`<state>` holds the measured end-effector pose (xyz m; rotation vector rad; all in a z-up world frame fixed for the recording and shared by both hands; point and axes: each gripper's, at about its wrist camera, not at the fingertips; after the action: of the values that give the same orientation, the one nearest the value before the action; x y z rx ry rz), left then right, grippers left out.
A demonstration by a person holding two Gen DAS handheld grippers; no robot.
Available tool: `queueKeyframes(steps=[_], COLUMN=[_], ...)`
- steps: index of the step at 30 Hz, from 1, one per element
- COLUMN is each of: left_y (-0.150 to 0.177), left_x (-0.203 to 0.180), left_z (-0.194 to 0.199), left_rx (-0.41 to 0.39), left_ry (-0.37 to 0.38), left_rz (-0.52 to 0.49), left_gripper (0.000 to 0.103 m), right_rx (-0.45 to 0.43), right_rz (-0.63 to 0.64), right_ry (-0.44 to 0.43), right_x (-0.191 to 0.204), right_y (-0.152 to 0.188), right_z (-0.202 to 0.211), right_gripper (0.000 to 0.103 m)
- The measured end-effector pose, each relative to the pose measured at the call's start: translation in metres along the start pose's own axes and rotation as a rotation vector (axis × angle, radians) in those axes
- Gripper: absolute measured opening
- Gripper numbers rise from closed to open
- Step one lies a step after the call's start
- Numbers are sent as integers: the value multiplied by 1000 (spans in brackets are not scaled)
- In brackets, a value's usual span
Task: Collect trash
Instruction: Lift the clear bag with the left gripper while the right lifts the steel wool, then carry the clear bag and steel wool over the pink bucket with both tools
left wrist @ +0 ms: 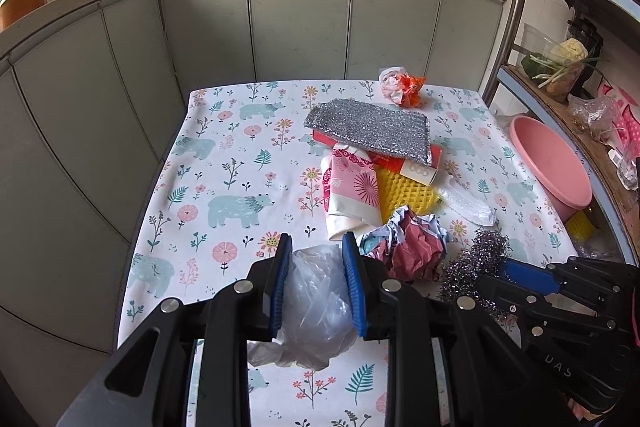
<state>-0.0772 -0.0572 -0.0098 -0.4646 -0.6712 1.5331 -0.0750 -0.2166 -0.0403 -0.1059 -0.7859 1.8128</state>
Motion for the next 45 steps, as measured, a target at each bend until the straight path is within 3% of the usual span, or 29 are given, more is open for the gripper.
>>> queueKeyframes(steps=[14, 21, 35, 40, 45], left_y=[-5, -18, -82, -100, -112], left_x=[1, -8, -81, -113, -125], left_z=[4, 8, 11, 8, 4], left_rx=[-20, -48, -163, -185, -202], left_ry=[-17, -2, 280, 405, 471], left_rz=[9, -5, -32, -47, -59], left_gripper=[25, 25, 25, 25, 25], right_rx=[-36, -130, -339, -378, -396], right_rz=[-3, -16, -190, -271, -319], right_ry=[6, 50, 211, 269, 295], right_x=[-4, -20, -118, -158, -183], right_y=[-2, -13, -25, -22, -18], right_z=[10, 35, 106, 125, 133], right_gripper=[21, 21, 21, 21, 21])
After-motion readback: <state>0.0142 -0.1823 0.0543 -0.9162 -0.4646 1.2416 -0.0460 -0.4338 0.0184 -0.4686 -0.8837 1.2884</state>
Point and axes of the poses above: each gripper's, at about its wrist camera, not at the fingertips, and z roughly against the way its jaws point, x to its left, y to its underside, and after that the axes turned 9 degrees about -y, right-handed
